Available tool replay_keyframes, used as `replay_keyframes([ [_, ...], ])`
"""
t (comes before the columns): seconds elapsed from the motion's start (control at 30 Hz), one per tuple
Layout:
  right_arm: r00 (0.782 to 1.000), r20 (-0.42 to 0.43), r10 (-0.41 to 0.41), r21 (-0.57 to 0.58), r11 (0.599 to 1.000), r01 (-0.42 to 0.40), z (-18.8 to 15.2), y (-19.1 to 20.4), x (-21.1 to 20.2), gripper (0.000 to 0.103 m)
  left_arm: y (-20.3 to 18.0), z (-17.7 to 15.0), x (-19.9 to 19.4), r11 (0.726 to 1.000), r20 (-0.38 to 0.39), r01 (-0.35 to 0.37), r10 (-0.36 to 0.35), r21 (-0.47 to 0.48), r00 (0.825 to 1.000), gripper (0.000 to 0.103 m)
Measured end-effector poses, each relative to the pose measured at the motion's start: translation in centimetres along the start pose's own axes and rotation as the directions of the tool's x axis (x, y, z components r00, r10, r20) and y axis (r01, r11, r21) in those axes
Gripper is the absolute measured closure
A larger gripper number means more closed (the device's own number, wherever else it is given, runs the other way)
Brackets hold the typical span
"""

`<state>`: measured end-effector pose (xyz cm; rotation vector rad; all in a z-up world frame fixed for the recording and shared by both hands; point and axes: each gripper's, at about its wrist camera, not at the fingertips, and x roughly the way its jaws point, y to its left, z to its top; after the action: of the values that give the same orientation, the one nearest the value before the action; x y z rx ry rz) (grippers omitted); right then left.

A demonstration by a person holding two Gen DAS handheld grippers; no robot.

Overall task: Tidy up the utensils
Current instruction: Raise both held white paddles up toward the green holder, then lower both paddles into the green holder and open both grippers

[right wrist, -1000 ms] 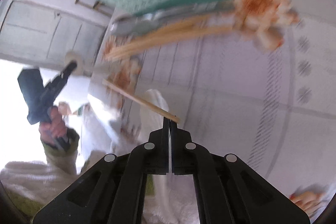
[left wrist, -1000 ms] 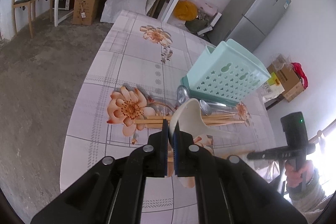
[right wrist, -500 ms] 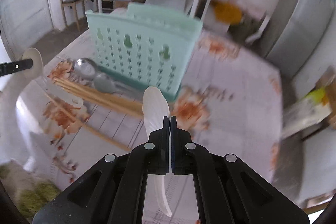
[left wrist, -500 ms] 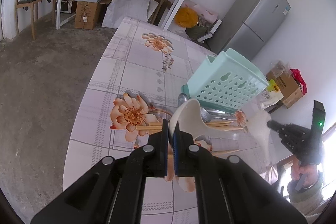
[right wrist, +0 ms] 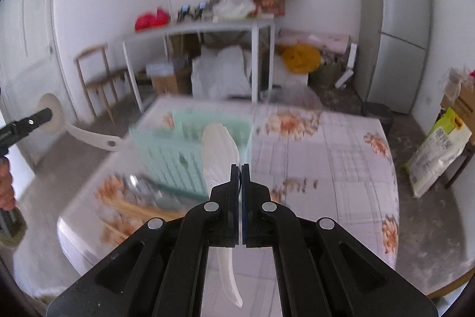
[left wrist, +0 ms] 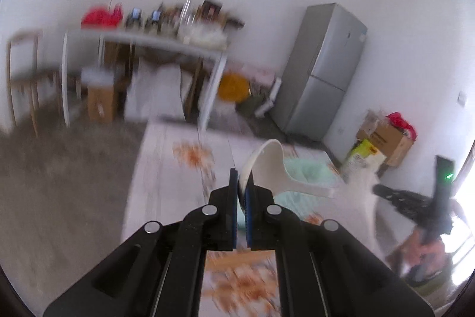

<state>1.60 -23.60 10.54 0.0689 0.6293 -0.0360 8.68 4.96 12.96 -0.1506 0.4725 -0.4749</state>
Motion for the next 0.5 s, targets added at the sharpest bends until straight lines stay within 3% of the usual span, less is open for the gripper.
replay_keyframes([
  [0.07, 0.999, 0.047, 0.019, 0.034, 0.999, -0.021, 1.0, -0.5, -0.8, 0.103, -1.3, 1.3, 0.1, 0.994, 0.048, -0.059, 0.055, 0.093, 0.997, 0.100],
  [0.17, 0.995, 0.094, 0.043, 0.075, 0.996, -0.050, 2.1, -1.3, -0.8, 0.103, -3.7, 2.4, 1.2, 0.960, 0.113, -0.137, 0.113, 0.243, 0.987, 0.100],
  [0.3, 0.988, 0.139, 0.070, 0.119, 0.989, -0.087, 3.3, -2.4, -0.3, 0.103, -6.4, 2.7, 3.9, 0.874, 0.139, -0.235, 0.193, 0.424, 0.971, 0.100],
  [0.47, 0.974, 0.192, 0.117, 0.160, 0.976, -0.149, 4.5, -3.6, 0.5, 0.103, -8.9, 1.7, 6.9, 0.717, 0.162, -0.308, 0.267, 0.625, 0.950, 0.100],
  [0.5, 0.971, 0.200, 0.129, 0.168, 0.972, -0.163, 4.7, -3.8, 0.8, 0.103, -9.1, 1.4, 7.2, 0.699, 0.160, -0.310, 0.274, 0.644, 0.948, 0.100],
])
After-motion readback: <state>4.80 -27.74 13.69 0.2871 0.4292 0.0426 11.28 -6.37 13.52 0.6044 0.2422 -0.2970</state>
